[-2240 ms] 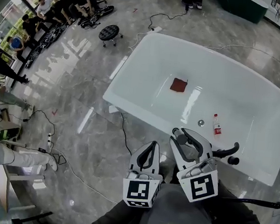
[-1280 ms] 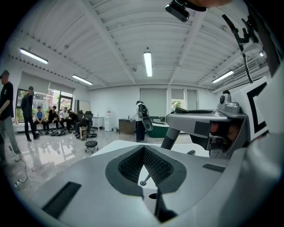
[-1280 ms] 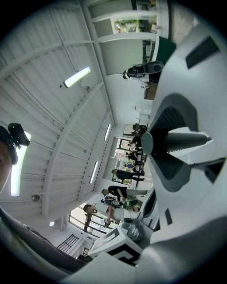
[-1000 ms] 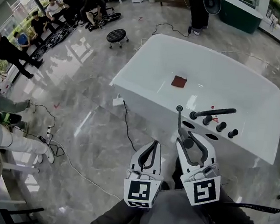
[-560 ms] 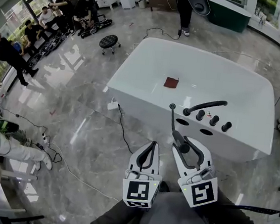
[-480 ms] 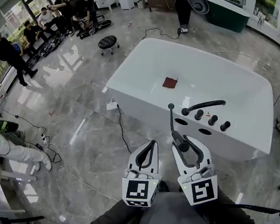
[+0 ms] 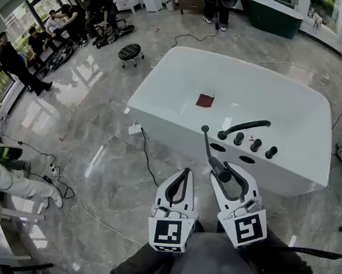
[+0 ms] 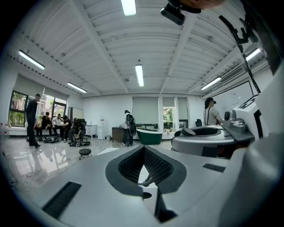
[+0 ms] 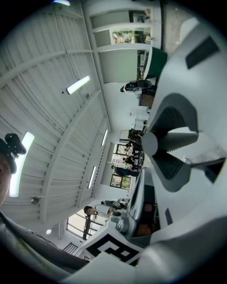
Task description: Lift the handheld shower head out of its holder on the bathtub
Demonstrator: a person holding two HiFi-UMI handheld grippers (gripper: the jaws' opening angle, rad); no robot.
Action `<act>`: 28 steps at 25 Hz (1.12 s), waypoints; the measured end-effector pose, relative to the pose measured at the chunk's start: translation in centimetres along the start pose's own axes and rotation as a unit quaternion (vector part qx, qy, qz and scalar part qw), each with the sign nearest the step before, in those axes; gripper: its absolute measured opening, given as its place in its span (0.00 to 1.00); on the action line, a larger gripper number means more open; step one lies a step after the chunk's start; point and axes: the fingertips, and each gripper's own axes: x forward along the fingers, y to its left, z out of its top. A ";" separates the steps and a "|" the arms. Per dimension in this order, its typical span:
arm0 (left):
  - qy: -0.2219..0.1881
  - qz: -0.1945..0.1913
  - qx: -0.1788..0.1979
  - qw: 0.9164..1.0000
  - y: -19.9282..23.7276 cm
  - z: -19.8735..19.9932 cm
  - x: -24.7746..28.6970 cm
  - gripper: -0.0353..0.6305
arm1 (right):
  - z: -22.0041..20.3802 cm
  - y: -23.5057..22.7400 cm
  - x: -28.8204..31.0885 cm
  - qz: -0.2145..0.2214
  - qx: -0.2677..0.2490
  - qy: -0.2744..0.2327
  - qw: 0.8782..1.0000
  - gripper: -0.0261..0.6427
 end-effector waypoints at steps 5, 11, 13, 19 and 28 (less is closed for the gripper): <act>0.000 0.007 0.003 1.000 -0.4 0.1 -0.1 0.06 | -0.4 -0.3 -0.3 0.002 0.003 -0.001 1.000 0.25; 0.000 0.000 0.007 1.000 -1.6 0.2 0.1 0.06 | -0.3 -0.9 -0.5 0.006 0.007 -0.006 1.000 0.25; 0.001 0.001 0.010 1.000 -1.7 0.1 0.2 0.06 | -0.4 -1.0 -0.4 0.010 0.007 -0.006 1.000 0.25; 0.007 0.004 0.012 1.000 -2.0 0.1 0.9 0.06 | -0.7 -1.4 0.2 0.022 0.010 -0.007 1.000 0.25; 0.010 0.012 0.013 1.000 -2.6 0.1 1.2 0.06 | -0.8 -2.2 0.2 0.029 0.016 -0.008 0.999 0.25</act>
